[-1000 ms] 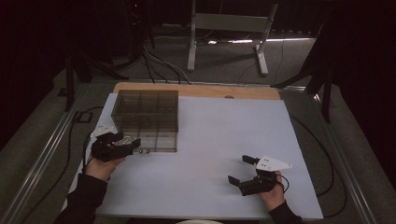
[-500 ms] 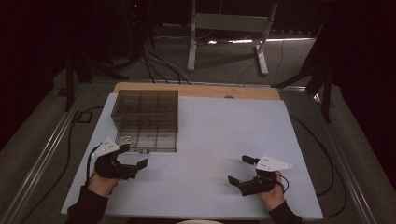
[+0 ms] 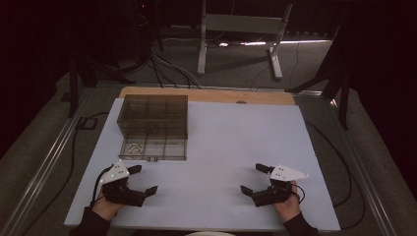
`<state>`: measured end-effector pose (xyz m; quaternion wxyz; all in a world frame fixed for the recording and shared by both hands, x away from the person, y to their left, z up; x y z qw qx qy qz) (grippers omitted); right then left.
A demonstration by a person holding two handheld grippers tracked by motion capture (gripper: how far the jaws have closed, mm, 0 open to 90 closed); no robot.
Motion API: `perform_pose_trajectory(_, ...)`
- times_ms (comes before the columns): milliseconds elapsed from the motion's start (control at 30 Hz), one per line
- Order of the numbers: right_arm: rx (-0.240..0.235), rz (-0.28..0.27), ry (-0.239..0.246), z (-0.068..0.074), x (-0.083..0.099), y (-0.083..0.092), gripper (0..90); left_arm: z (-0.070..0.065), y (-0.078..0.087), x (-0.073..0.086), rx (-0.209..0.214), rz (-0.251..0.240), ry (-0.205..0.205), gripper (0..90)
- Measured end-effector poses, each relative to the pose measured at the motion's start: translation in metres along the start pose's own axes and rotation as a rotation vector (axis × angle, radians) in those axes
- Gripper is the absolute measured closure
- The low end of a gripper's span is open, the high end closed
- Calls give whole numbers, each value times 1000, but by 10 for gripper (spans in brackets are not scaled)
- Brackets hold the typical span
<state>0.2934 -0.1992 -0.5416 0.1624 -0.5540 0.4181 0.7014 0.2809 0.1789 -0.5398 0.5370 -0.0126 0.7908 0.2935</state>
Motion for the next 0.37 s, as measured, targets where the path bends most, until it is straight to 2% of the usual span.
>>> perform_pose_trajectory(67, -1, 1, 0, 0, 0, 0, 0, 0, 1, 6, 0, 13, 0, 20)
perform_pose_trajectory(200, -2, 0, 5, 1, 0, 0, 0, 2, 5, 16, -28, 36, 0, 20)
perform_pose_trajectory(367, -7, 1, 7, 1, 0, 0, 0, 5, 8, 20, -36, 23, 23, 20)
Point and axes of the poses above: each handheld gripper's, and its own axes: y roughly backward along the jaws, x roughly out of its underside, z roughly to its left, the point moved 7 cm from there along -y, roughly forward along the jaws, and after that the axes turned 13 degrees about x, right-handed, at the moved point
